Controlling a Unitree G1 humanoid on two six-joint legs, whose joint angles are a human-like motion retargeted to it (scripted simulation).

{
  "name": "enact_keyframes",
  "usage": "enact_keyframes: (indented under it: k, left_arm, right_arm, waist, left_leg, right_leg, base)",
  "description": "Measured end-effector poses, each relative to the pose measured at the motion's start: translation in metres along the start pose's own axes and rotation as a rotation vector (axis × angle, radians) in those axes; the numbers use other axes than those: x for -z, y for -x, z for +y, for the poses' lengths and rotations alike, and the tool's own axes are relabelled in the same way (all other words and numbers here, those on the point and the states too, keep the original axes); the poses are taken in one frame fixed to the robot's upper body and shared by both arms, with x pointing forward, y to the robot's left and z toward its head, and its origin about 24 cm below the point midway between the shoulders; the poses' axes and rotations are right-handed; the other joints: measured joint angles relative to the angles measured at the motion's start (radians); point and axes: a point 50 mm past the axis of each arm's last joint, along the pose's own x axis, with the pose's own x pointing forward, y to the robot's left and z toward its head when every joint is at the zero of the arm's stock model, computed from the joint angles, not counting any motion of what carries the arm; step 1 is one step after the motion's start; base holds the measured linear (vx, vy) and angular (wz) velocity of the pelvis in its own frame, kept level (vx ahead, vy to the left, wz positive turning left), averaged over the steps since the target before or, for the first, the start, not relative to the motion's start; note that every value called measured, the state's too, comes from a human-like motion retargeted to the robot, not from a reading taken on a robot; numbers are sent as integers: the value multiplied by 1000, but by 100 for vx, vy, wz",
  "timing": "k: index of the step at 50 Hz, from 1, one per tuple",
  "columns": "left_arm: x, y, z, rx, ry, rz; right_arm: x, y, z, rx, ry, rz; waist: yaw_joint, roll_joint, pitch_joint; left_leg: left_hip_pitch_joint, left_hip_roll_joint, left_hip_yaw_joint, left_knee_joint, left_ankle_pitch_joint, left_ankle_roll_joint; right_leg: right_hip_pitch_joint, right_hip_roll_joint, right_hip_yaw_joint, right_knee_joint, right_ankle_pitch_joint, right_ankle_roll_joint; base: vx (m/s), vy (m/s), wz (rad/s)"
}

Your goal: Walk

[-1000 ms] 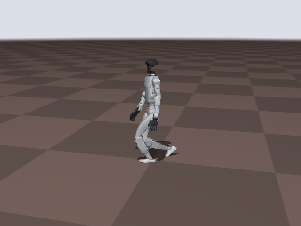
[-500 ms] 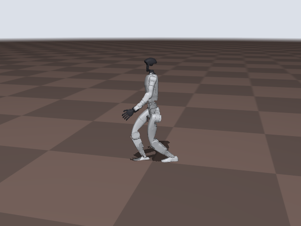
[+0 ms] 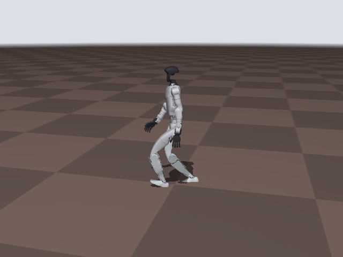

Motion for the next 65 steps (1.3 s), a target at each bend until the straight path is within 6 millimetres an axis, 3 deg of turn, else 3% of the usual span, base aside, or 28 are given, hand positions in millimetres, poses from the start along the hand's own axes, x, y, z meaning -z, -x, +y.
enact_keyframes:
  k: [5, 7, 9, 13, 15, 17, 21, 25, 28, 31, 34, 37, 41, 43, 46, 52, 58, 61, 65]
  left_arm:
    - [7, 1, 1, -13, 6, 31]
    - [3, 0, 2, -25, -1, 25]
    - [-9, -3, 9, -53, -9, 4]
    - [-49, -9, 26, -120, -29, -105]
    - [-78, -10, 38, -165, -36, -188]
    - [-109, -8, 51, -212, -27, -279]
    - [-168, 3, 73, -294, 24, -455]
    - [-218, 22, 91, -352, 75, -625]
    - [-245, 35, 99, -370, 76, -732]
    - [-255, 41, 100, -373, 56, -780]
    - [-247, 36, 91, -341, 34, -758]
    - [-220, 22, 77, -286, 2, -662]
    - [-170, 2, 54, -198, -80, -479]
    - [-146, -4, 44, -155, -128, -389]
    - [-114, -9, 32, -107, -179, -278]
    - [-66, -10, 17, -39, -153, -160]
    - [-41, -6, 6, 7, -80, -122]
    - [-37, -5, 4, 10, -65, -116]
    - [-37, -6, 8, -4, -80, -109]
  right_arm:
    - [-1, 3, 10, -44, 24, -9]
    - [14, 10, 19, -84, 39, 37]
    - [29, 19, 30, -137, 45, 96]
    - [59, 37, 48, -228, 50, 222]
    - [72, 45, 51, -248, 56, 275]
    - [84, 51, 49, -247, 62, 320]
    - [103, 60, 42, -218, 60, 390]
    - [118, 68, 34, -178, 50, 448]
    - [127, 73, 30, -152, 38, 487]
    - [133, 77, 27, -136, 23, 512]
    - [140, 82, 27, -127, 7, 536]
    - [144, 87, 28, -117, 0, 555]
    - [132, 77, 28, -106, -5, 511]
    - [119, 67, 28, -100, 4, 460]
    - [94, 48, 25, -86, 13, 365]
    - [38, 15, 15, -37, -8, 170]
    - [-11, -5, 1, 9, -43, 0]
    - [-21, -7, 0, 12, -46, -38]
    - [-20, -5, 6, -10, -32, -41]
  waist:
    - [-18, -73, 1]
    - [-30, -93, 0]
    - [-46, -146, -2]
    - [-95, -214, -9]
    - [-117, -215, -12]
    - [-133, -197, -11]
    - [-169, -157, -12]
    - [-188, -119, -21]
    - [-175, -83, -48]
    - [-152, -53, -83]
    - [-137, -24, -86]
    - [-114, 43, -63]
    - [-68, 162, -28]
    - [-52, 173, -18]
    - [-25, 157, -7]
    - [13, 95, 31]
    - [6, 23, 46]
    - [-12, -18, 32]
    - [-26, -62, 30]
  left_leg:
    - [40, -108, 39, -8, 67, 30]
    - [53, -139, 56, 57, 85, 53]
    - [104, -200, 83, 40, 91, 86]
    - [193, -277, 100, -19, 70, 105]
    - [248, -285, 90, -56, 47, 105]
    - [311, -280, 75, -93, 18, 105]
    - [423, -273, 48, -176, -16, 105]
    - [514, -252, 22, -262, -28, 105]
    - [550, -205, 13, -305, -36, 97]
    - [554, -159, 9, -287, -58, 86]
    - [566, -113, -2, -148, -97, 67]
    - [574, 6, -6, 94, -101, 16]
    - [516, 247, -18, 473, 75, -75]
    - [438, 316, -24, 617, 165, -73]
    - [300, 361, -32, 740, 173, -24]
    - [94, 289, -6, 612, 44, 48]
    - [22, 97, 20, 139, -12, 16]
    - [19, -5, 16, -49, -6, 8]
    - [50, -82, 35, -50, 51, 24]
  right_leg:
    - [66, -106, 29, 153, -31, 38]
    - [74, -144, 38, 260, 18, 68]
    - [61, -216, 64, 384, 130, 117]
    - [-86, -348, 105, 681, 412, 159]
    - [-185, -396, 116, 785, 440, 129]
    - [-283, -428, 118, 839, 376, 82]
    - [-468, -446, 105, 789, 230, 28]
    - [-610, -398, 77, 551, 165, 43]
    - [-669, -294, 70, 277, 168, 91]
    - [-682, -203, 75, 92, 189, 111]
    - [-647, -142, 61, 103, 214, 91]
    - [-574, -47, 7, 163, 222, 41]
    - [-441, 121, -83, 128, 192, -50]
    - [-390, 156, -90, 103, 165, -80]
    - [-313, 176, -76, 57, 125, -95]
    - [-144, 154, -26, -5, 62, -64]
    - [-19, 60, 6, -38, 8, -25]
    - [3, -8, 11, -8, -16, -8]
    - [47, -77, 33, 101, -40, 18]
  base:
    - [0, 0, 0]
    - [0, 3, 2]
    - [0, 6, 7]
    - [-3, 0, 3]
    - [-1, 3, -10]
    - [0, 7, -31]
    - [0, 3, -19]
    - [1, -1, -25]
    - [0, -3, -41]
    - [-1, -4, -42]
    - [-1, -4, -37]
    - [1, -5, -61]
    - [1, -7, -69]
    - [-3, -8, -20]
    - [-2, -7, -13]
    - [0, 0, -18]
    - [1, 2, -16]
    - [0, 0, 0]
    - [-1, 1, -1]
